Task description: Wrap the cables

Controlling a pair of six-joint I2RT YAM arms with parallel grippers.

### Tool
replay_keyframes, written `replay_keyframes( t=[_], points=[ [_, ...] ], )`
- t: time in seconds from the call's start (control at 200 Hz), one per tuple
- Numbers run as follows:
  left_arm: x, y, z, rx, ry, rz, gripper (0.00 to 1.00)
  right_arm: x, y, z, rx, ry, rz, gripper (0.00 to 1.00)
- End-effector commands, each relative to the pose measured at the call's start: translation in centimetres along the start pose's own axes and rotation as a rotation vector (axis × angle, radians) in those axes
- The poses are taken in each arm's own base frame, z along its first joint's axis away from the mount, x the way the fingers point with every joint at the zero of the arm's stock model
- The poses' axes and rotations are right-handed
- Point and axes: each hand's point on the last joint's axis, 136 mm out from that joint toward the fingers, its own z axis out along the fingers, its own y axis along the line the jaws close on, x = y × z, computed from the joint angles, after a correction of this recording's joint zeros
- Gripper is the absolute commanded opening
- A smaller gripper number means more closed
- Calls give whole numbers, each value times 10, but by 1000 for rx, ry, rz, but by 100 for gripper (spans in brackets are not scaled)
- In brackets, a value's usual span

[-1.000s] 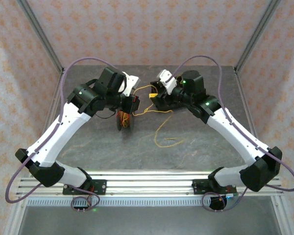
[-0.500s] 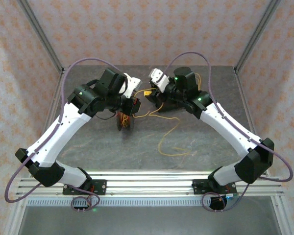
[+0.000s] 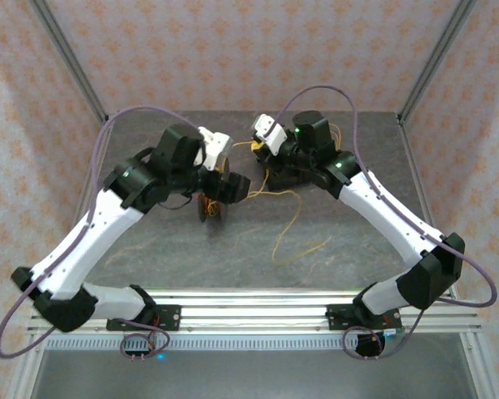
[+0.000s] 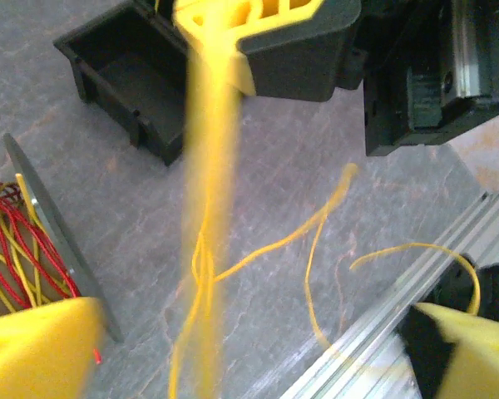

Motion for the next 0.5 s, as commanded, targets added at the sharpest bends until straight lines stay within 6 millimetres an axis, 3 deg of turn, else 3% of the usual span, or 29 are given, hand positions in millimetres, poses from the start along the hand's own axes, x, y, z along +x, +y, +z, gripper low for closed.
replay_keyframes(
  t=[0.0, 0.125, 0.32, 0.496],
  points=[
    [-29, 5, -34, -26, -276, -30, 99, -18, -6, -22, 20, -6, 96, 0],
    [-20, 17, -41, -54, -359, -66, 99, -17, -2, -30, 7, 24, 206, 0],
    [-16, 3, -33, 91, -433, -129, 99, -14, -4, -38, 28, 61, 378, 0],
    [-21, 0, -20, 159, -489, -179, 83, -18, 1, -43, -1, 58, 468, 0]
  ],
)
